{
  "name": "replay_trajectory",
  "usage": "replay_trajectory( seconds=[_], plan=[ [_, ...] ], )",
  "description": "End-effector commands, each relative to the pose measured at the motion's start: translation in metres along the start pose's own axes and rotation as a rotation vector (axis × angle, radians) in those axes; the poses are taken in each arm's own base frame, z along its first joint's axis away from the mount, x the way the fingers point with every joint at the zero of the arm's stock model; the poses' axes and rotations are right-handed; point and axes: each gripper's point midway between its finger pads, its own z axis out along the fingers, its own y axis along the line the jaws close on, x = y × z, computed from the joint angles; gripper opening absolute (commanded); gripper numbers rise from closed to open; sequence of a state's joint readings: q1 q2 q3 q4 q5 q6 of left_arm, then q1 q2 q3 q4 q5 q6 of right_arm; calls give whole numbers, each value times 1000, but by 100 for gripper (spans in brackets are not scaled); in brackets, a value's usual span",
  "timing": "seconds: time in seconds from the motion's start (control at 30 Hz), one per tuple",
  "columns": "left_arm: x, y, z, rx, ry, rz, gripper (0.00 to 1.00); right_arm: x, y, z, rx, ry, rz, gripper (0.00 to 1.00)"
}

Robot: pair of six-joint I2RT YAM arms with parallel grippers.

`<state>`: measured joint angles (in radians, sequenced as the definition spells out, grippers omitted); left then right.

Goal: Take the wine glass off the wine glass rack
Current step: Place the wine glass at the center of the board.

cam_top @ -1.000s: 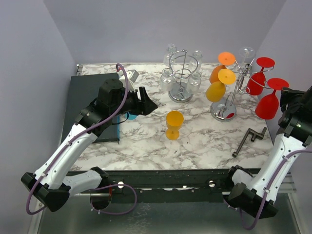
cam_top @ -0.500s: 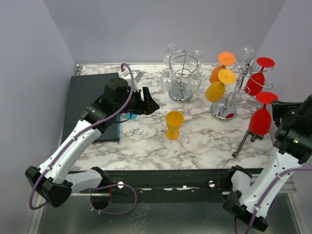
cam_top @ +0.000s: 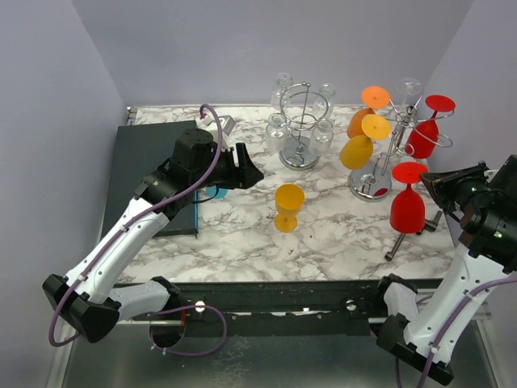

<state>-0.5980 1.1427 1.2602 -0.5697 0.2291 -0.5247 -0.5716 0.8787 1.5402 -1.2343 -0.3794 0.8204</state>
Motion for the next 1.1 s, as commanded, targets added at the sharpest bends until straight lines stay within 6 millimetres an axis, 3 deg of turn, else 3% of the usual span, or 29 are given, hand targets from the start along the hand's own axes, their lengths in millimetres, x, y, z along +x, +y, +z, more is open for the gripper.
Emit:
replay_trajectory(
  seconds=[0.0,0.47,1.07],
  plan=[
    [-14,-2,-1,-20,-45,-8,64,27,9,-15,-48,160,-112,0],
    [-30,2,6,-75,-68,-41,64,95,21,-11,-177,577,-256,1],
    [-89,13,7,-83,-135,-126,66,144,89,-7,-364,956,-316,1]
  ],
)
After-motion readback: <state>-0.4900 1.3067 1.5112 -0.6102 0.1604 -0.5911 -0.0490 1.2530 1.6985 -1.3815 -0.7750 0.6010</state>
